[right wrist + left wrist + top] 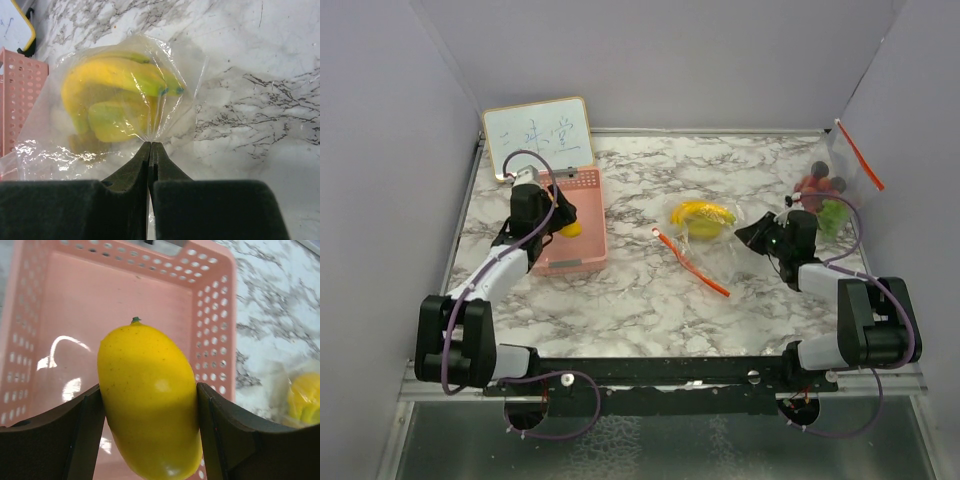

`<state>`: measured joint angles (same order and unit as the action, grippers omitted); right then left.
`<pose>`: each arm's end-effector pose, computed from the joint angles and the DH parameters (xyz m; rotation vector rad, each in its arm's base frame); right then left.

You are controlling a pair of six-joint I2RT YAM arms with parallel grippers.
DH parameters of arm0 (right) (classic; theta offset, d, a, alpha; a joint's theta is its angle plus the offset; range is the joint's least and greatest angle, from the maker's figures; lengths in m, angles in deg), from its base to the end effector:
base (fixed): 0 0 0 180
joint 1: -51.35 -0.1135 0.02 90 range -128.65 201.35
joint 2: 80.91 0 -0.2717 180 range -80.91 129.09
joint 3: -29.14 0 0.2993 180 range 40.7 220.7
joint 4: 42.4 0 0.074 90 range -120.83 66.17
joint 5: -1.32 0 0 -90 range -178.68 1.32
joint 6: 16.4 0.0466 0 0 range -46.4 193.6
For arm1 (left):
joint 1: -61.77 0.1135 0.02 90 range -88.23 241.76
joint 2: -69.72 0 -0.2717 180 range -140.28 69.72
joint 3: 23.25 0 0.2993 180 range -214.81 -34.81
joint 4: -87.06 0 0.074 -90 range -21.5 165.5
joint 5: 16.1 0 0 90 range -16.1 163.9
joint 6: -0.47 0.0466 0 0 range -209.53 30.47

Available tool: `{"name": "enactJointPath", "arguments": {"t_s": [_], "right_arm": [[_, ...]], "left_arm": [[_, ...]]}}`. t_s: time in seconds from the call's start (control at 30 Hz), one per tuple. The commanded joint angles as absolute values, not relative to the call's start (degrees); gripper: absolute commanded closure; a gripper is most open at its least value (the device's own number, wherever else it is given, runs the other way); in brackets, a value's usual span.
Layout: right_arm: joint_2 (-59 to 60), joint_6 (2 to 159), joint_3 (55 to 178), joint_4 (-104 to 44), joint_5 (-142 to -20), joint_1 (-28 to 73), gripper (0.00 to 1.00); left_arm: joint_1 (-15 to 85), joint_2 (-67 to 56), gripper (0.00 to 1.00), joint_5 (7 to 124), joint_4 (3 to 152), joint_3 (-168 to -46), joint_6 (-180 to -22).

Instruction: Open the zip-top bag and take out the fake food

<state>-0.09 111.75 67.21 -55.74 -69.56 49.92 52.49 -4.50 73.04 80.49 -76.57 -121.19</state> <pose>0.2988 0.0227 0.1206 0.4730 2.0921 0.7605 0.3283 -0.0543 0.2126 -0.3947 2.0440 -0.4567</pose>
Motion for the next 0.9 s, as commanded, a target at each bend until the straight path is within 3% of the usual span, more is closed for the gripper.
{"name": "enactJointPath", "arguments": {"t_s": [0.0, 0.27, 0.33, 0.53, 0.63, 0.77, 0.87], "right_arm": [[-0.54, 110.28, 66.26, -56.62, -67.64, 50.21, 0.98], [-3.7, 108.01, 65.1, -54.77, -67.25, 50.21, 0.98], [-4.22, 107.32, 65.05, -54.14, -67.27, 50.21, 0.98], [-3.85, 106.9, 65.98, -53.37, -65.8, 50.21, 0.98], [-3.2, 105.69, 66.93, -53.01, -64.41, 50.21, 0.98], [-3.46, 105.17, 66.77, -52.76, -63.61, 50.21, 0.82], [-5.11, 104.52, 65.98, -52.11, -63.74, 50.21, 0.75]], "left_arm": [[56.73, -10.59, 0.46, 77.26, 83.19, -79.92, -123.89], [58.67, -21.26, 0.45, 79.86, 85.87, -85.21, -123.72], [58.67, -23.02, 0.39, 79.42, 85.44, -87.07, -123.1], [58.64, -21.58, 0.02, 77.09, 87.23, -88.39, -123.53], [56.99, -17.57, 0.01, 78.38, 87.43, -88.21, -122.81], [49.03, -10.48, 0.01, 83.94, 86.24, -86.22, -119.96], [42.11, -5.96, 0.01, 88.29, 86.19, -83.47, -117.73]]}}
